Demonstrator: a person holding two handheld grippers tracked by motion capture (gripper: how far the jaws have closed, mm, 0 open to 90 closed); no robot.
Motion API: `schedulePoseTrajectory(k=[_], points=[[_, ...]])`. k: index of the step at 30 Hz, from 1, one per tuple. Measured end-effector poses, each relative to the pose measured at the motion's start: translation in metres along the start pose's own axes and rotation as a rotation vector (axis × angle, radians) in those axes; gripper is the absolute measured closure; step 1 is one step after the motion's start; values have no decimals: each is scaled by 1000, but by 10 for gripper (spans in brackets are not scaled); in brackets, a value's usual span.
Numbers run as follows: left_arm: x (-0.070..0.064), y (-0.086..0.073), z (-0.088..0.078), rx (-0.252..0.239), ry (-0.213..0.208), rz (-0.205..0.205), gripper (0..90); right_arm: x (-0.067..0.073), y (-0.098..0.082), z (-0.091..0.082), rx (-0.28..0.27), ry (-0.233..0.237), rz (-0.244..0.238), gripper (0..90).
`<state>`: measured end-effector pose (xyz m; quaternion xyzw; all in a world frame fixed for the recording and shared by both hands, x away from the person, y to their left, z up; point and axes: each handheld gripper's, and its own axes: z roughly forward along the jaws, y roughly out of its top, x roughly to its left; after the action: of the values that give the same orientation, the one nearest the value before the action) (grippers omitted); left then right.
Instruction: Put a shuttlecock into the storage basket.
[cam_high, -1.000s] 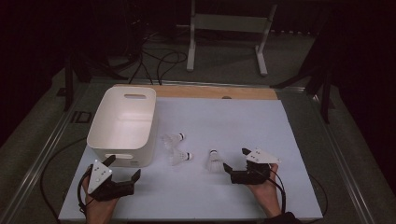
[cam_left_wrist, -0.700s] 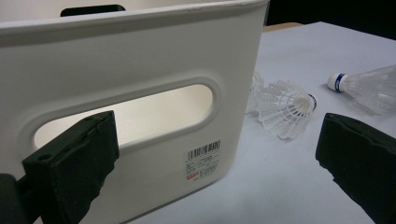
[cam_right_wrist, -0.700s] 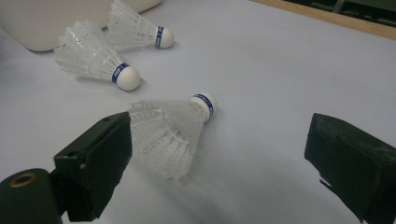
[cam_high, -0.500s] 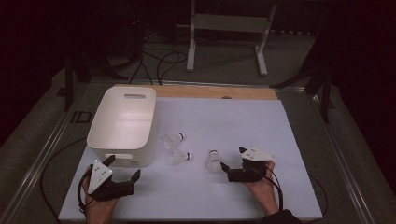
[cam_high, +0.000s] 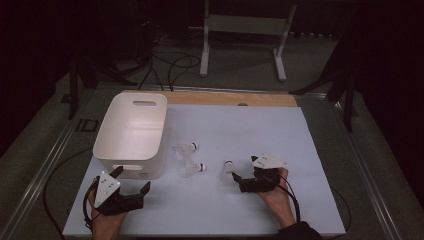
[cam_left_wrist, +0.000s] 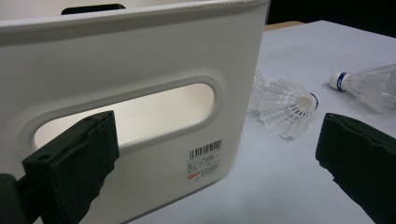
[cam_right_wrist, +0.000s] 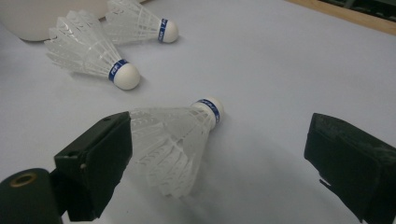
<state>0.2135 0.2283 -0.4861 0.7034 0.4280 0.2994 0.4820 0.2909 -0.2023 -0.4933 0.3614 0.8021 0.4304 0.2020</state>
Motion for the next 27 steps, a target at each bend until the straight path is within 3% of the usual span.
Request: schedulePoseTrajectory(k=[14,15,20,24,26,27], points=[[-1,1,1,3,-10,8,0,1,-4,10,28,-2,-2,114],[-2,1,1,3,-9,7,0,3,-5,13,45,-20,-8,153],[-1,1,1,5,-9,7,0,2,-5,17,54,-16,-4,174],[-1,1,1,3,-10,7,0,7,-5,25,80,-23,-36,295],[-1,1,1,4,-10,7,0,7,-5,25,80,-23,-36,295],[-1,1,1,4,-10,8,0,8,-6,27,89,-25,-51,378]])
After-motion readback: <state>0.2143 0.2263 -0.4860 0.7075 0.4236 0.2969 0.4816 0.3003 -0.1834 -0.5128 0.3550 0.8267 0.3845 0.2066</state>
